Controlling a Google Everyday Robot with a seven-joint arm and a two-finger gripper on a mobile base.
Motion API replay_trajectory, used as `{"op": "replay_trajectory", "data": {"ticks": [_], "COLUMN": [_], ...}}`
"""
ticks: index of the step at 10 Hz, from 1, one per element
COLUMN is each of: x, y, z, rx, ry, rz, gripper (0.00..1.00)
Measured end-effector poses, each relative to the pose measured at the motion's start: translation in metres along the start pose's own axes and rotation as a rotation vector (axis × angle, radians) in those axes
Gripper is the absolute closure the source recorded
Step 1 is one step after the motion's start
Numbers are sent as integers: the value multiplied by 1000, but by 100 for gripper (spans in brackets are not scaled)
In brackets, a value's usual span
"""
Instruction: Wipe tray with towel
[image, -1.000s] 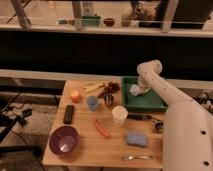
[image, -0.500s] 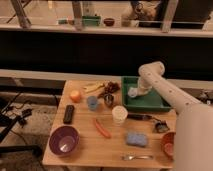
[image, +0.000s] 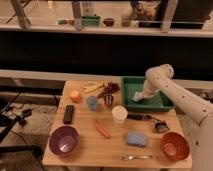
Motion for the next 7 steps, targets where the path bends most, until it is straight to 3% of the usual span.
{"op": "replay_trajectory", "data": {"ticks": [4, 6, 7], "x": [18, 13, 13], "y": [-11, -28, -35], "z": [-5, 2, 8], "rx": [20, 25, 25], "ry": [19, 1, -29], "rz": [27, 32, 65], "gripper": [97, 97, 97]}}
